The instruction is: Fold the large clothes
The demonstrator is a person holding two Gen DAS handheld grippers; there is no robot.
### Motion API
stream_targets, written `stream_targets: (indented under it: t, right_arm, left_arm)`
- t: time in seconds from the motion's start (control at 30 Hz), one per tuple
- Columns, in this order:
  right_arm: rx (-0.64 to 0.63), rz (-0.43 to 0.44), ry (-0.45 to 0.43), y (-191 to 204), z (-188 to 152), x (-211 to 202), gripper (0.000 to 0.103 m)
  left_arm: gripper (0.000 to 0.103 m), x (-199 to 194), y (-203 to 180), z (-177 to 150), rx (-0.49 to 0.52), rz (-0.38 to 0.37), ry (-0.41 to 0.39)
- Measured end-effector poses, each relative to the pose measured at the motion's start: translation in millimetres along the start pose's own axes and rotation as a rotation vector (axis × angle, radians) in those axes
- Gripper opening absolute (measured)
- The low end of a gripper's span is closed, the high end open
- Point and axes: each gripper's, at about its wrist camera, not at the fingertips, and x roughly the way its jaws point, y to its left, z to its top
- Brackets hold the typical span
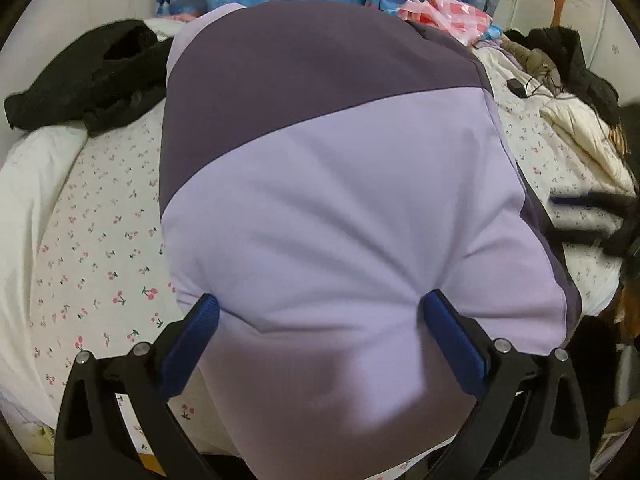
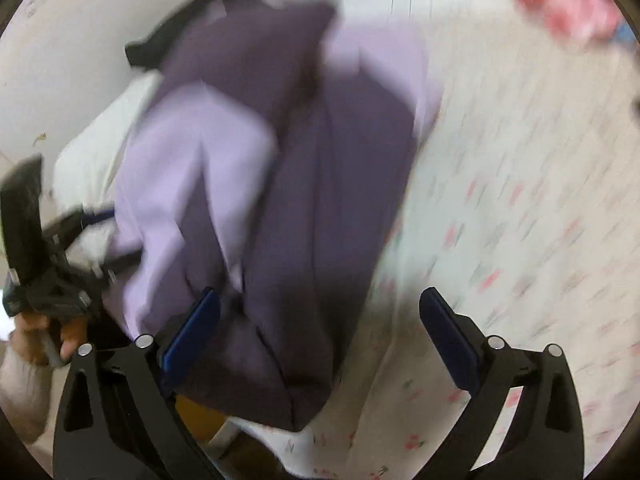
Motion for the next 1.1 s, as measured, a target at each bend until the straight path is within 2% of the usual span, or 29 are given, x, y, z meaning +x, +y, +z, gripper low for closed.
stream_targets:
  t: [0.07, 0.13, 0.17, 0.27, 0.33, 0.37, 0.43, 0.53, 0.57, 0.6, 0.63, 0.67, 0.7, 0.77, 0.83, 0.9, 0.97, 1.07, 1.1]
  right_arm:
    - [-0.063, 0.036, -0.039, 21.5, 7.5, -1.1, 0.096]
    - [-0.112, -0.012, 0.107, 34.7, -1.7, 45.5, 0.096]
    - [-0.123, -0.014, 0.143, 32.8, -13.7, 67.4, 0.096]
    - [-0.016, 0.084, 0.181, 9.8, -9.1, 69.4, 0.097]
    - [-0.029, 0.07, 0.113, 11.1, 8.1, 40.3, 0.097]
    - [-0.042, 0.051, 0.078, 12.5, 16.5, 29.9, 0.097]
    - [-0.047, 0.031, -0.058, 14.7, 51.9, 2.9, 0.097]
    - [-0.042, -0.026, -0.187, 15.8, 103.3, -5.0, 0.097]
    - [-0.041, -0.039, -0.202, 5.6, 119.3, -5.0, 0.097]
    - [-0.02, -0.055, -0.202, 0.8, 139.1, 12.2, 0.097]
    - [0.013, -0.058, -0.185, -12.0, 144.6, 22.5, 0.097]
    - [0.046, -0.064, -0.154, -18.6, 157.0, 44.8, 0.097]
    - [0.071, -0.089, -0.083, -32.2, 165.1, 80.0, 0.097]
    - [0.086, -0.102, 0.051, -51.4, 143.6, 135.7, 0.097]
    - [0.174, -0.04, 0.087, -77.3, 128.0, 154.3, 0.097]
    - [0.188, -0.009, 0.111, -82.0, 131.1, 148.1, 0.097]
    - [0.228, 0.056, 0.085, -88.8, 137.8, 125.0, 0.097]
    - [0.238, 0.13, 0.031, -89.6, 118.6, 90.7, 0.097]
    - [0.247, 0.164, 0.036, -92.7, 112.6, 84.5, 0.097]
  left_arm:
    - [0.098, -0.5, 0.6, -6.0, 0.001, 0.002, 0.0]
    - [0.098, -1.4, 0.5, -8.6, 0.004, 0.005, -0.001]
    - [0.098, -0.3, 0.4, -9.3, 0.011, 0.01, 0.01]
    - [0.098, -10.1, -3.1, -13.0, 0.078, 0.009, 0.015]
    - [0.097, -27.0, 6.9, -10.3, 0.043, -0.037, -0.012]
    - [0.097, -38.4, 15.6, -5.0, 0.02, -0.045, -0.052]
    - [0.097, -48.9, 35.1, 11.3, -0.031, -0.031, -0.108]
    - [0.097, -46.2, 66.5, 43.9, -0.139, -0.013, -0.159]
    - [0.097, -40.8, 75.1, 55.0, -0.17, -0.014, -0.168]
    - [0.097, -33.5, 81.6, 64.9, -0.197, -0.011, -0.167]
    - [0.097, -25.7, 85.0, 72.1, -0.219, -0.01, -0.162]
    - [0.097, -15.8, 88.5, 80.2, -0.234, -0.013, -0.152]
    - [0.098, -1.4, 90.4, 87.6, -0.239, -0.019, -0.129]
    - [0.098, 26.0, 91.0, 90.5, -0.255, -0.068, -0.063]
    - [0.098, 42.4, 87.3, 88.4, -0.255, -0.093, -0.052]
    - [0.098, 40.4, 80.9, 89.8, -0.222, -0.068, -0.04]
    - [0.098, 26.0, 86.0, 87.1, -0.215, -0.1, -0.039]
    - [0.097, 1.0, 110.6, 71.7, -0.282, -0.151, -0.078]
    - [0.097, -3.2, 129.2, 62.7, -0.337, -0.188, -0.076]
